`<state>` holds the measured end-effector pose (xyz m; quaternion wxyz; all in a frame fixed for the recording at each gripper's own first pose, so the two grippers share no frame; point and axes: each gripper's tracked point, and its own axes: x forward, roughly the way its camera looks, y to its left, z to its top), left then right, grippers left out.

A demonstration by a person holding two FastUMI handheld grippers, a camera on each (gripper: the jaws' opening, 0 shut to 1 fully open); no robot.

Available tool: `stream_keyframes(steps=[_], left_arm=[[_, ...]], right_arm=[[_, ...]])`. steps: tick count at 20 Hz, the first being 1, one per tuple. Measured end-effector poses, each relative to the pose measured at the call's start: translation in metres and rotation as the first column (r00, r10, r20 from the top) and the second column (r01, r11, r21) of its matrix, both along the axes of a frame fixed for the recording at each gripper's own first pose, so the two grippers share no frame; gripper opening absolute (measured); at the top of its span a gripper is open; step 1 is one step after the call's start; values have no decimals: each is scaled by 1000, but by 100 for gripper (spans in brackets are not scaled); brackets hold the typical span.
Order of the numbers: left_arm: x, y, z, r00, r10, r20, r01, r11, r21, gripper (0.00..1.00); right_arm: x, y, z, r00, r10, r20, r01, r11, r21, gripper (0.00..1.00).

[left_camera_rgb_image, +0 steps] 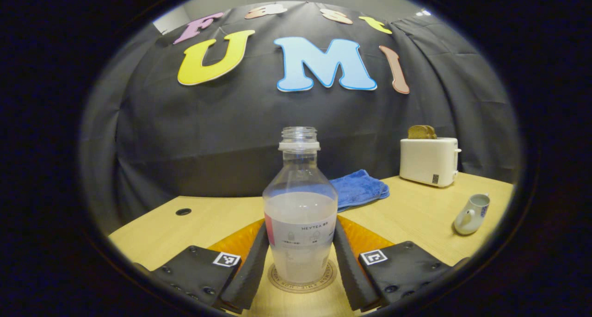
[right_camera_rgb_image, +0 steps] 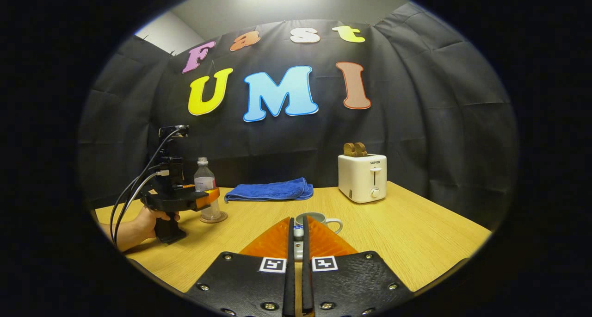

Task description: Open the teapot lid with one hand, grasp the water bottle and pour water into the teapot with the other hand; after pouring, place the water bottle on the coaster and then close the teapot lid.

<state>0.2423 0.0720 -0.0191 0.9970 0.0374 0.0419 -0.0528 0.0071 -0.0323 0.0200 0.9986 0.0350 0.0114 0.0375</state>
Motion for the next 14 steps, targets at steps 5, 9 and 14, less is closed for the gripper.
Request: stream_keyframes(steps=[5,9,14], left_arm=[[0,0,-1,1000,3,1,-3,1000,0,89],[-3,-1,-6,1000,-5,-11,5,1000,8,95],[-13,2,4,1000,5,19,-5,1000,18,100]], right_arm=[[-3,1,-1,1000,3,-7,-3,1000,-3,6],[-3,3,-2,1000,7,-13,-7,1000,-9,6],[-7,4,2,1000,12,-6,-12,1000,-16,6]])
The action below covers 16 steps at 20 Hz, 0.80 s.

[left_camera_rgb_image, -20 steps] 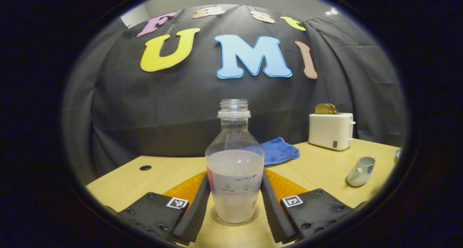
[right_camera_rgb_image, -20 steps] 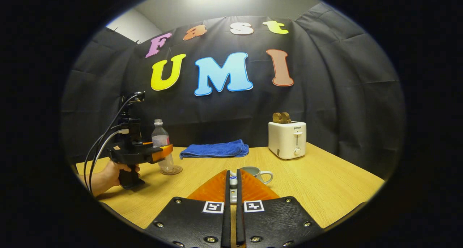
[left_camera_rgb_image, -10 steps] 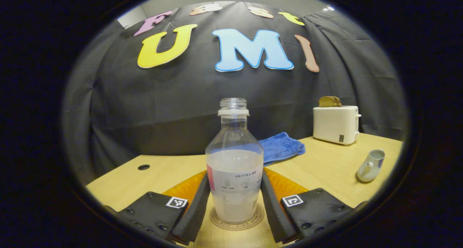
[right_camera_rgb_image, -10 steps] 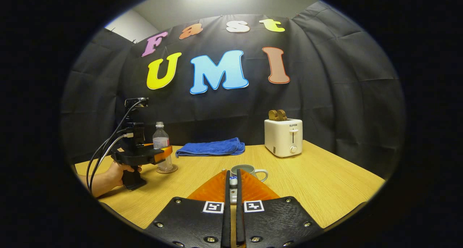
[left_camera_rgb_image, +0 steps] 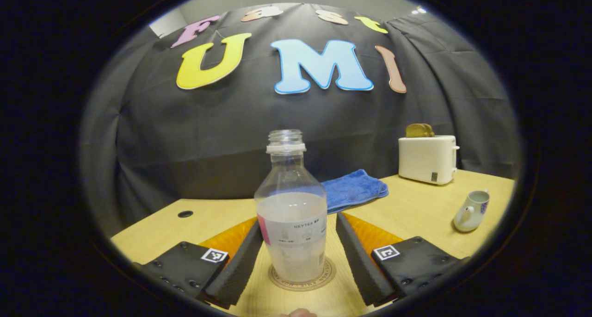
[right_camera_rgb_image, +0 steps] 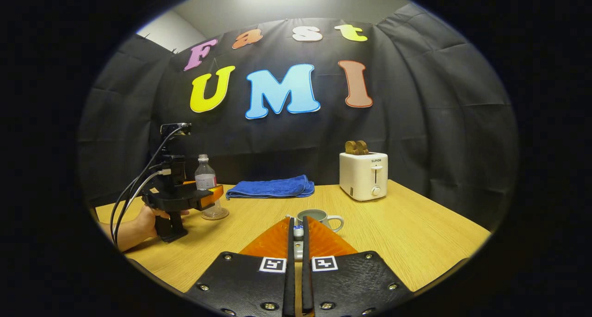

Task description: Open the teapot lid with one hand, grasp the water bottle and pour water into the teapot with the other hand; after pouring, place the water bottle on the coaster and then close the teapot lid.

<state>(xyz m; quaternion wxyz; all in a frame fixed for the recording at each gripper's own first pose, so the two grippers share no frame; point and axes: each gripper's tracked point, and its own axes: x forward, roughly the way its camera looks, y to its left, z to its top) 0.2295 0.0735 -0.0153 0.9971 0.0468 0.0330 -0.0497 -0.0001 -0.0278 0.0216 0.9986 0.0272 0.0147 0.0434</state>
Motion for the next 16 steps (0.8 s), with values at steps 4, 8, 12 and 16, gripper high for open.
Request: stream_keyframes(steps=[4,8,12,16], left_arm=[[-6,2,4,1000,22,7,-22,1000,6,100],[-11,8,2,1000,26,3,-26,1000,-10,100],[-13,11,8,999,36,14,-36,999,0,100],[-21,18,6,999,53,5,-53,999,-13,100]], right_arm=[[-6,2,5,1000,6,11,-6,1000,-6,6],[-14,5,7,1000,10,15,-10,1000,-13,6],[-17,6,8,1000,10,16,-10,1000,-16,6],[-21,9,12,1000,15,25,-15,1000,-17,6]])
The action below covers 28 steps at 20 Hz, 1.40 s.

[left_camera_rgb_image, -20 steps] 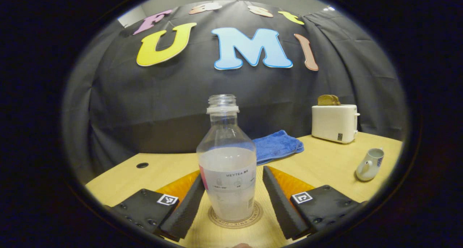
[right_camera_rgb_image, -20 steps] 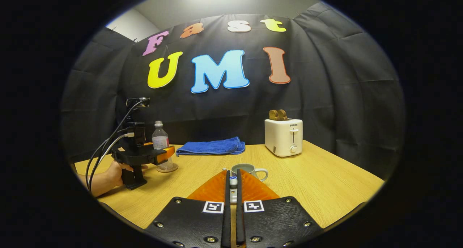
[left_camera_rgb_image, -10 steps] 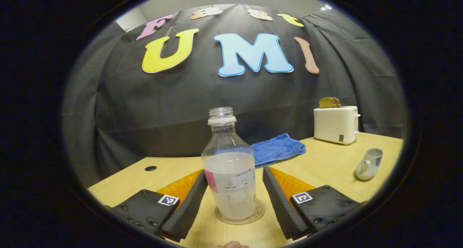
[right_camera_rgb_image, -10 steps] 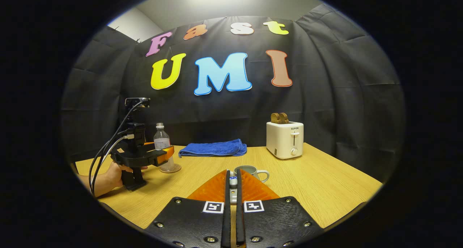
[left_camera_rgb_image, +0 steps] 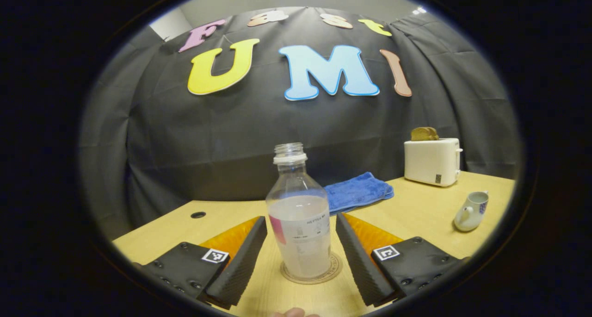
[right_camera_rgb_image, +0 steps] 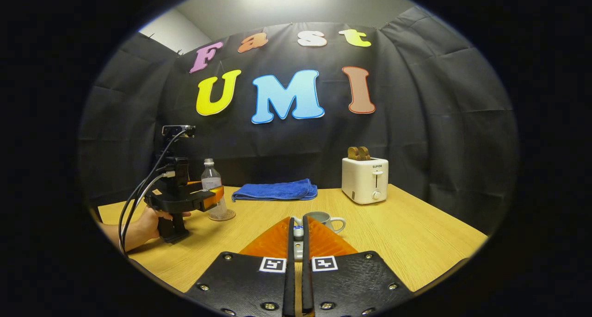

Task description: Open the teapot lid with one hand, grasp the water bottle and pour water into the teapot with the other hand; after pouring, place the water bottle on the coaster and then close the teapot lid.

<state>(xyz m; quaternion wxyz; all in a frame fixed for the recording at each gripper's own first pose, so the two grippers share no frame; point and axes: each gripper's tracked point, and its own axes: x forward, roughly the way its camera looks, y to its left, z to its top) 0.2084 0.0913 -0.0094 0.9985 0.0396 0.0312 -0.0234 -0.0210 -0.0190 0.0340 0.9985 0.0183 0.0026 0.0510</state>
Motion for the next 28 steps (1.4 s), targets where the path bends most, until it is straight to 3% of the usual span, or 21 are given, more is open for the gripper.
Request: stream_keyframes(steps=[7,16,23,28], left_arm=[[-43,6,-7,999,28,-22,-27,1000,14,100],[-131,-2,8,1000,8,6,-8,997,-81,100],[-145,-8,5,1000,-10,4,11,991,-134,100],[-147,-7,-5,1000,-1,-5,1,994,-112,100]], right_arm=[[0,-4,3,1000,-11,11,11,1000,4,6],[70,-1,17,997,-14,71,16,1000,-19,6],[129,-16,0,995,-87,44,91,992,-88,6],[150,-22,-22,994,-111,-3,110,990,-90,6]])
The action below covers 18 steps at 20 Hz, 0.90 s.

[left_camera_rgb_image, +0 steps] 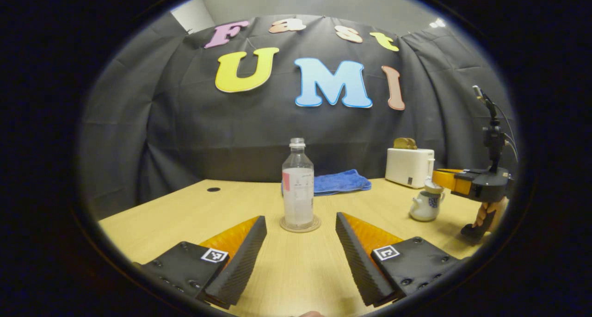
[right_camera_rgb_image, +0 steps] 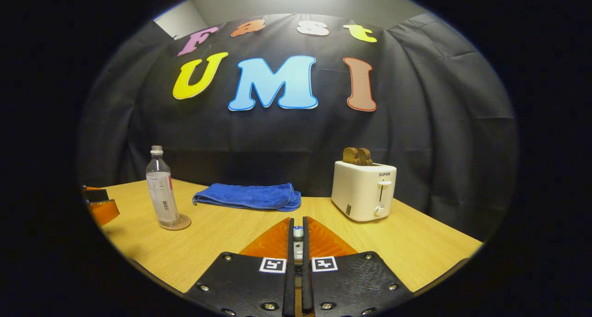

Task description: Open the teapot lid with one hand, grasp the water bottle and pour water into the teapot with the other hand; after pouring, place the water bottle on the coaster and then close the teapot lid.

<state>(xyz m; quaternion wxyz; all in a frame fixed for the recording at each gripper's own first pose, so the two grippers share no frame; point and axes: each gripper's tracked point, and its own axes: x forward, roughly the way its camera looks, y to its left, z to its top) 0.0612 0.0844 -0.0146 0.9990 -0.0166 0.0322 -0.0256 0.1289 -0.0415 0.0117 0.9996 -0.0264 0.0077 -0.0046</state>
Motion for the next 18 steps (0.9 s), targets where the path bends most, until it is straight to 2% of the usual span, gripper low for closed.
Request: stream_keyframes(steps=[8,12,15,17,18], left_arm=[[0,-15,2,999,-32,10,32,999,1,100],[-4,-11,8,1000,-13,20,13,1000,10,100],[-10,-15,13,1000,-9,27,9,1000,15,100],[-19,-26,15,999,-23,34,22,1000,21,100],[-23,-32,18,999,-21,43,20,1000,21,100]], right_arm=[[8,0,-19,999,1,-54,-1,1000,16,6],[1,1,-11,999,4,-48,-4,1000,9,9],[-27,2,18,1000,-3,22,4,1000,-5,36],[-57,13,22,1000,12,15,-12,1000,13,63],[-73,20,20,1000,26,3,-26,999,31,66]])
